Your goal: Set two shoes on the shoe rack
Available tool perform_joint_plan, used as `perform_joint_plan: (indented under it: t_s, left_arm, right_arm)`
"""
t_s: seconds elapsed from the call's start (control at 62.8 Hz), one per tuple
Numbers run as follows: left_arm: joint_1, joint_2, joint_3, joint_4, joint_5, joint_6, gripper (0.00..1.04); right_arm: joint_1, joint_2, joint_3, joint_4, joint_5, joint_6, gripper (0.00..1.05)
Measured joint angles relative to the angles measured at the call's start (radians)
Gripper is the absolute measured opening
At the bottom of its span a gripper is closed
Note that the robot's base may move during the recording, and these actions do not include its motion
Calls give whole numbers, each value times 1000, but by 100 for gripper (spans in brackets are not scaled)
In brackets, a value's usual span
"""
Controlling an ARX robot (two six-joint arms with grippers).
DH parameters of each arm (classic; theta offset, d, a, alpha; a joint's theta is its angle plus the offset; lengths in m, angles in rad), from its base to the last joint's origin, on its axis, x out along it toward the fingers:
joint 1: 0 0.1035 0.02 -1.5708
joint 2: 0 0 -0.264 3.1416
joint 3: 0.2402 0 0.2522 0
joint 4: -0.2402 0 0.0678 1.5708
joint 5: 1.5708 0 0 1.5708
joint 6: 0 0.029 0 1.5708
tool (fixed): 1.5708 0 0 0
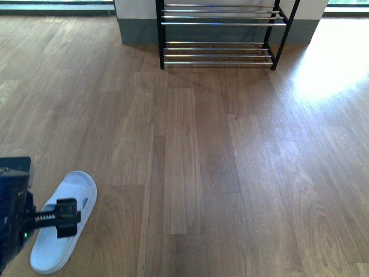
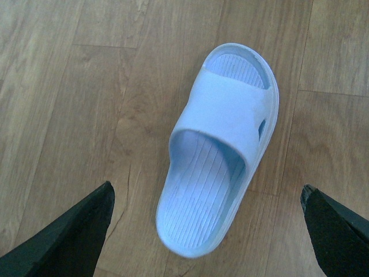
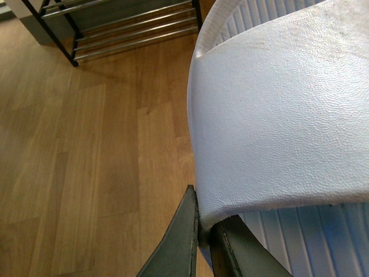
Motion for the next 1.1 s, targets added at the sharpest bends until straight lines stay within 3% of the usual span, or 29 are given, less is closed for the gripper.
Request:
perform_joint_plan:
  t_s: [0.35, 0.494, 0.701, 1.099]
  left_arm:
    - [40, 243, 427, -290, 186, 159, 95]
    - [38, 364, 535, -341, 182, 189, 95]
    - [31, 416, 584, -336, 184, 188, 95]
    - [102, 419, 621, -257, 251, 163, 95]
  right_arm:
    - [1, 0, 0, 0, 0, 0, 2]
    - [1, 0, 0, 0, 0, 0, 2]
    - [1, 0, 0, 0, 0, 0, 2]
    - [1, 0, 0, 0, 0, 0, 2]
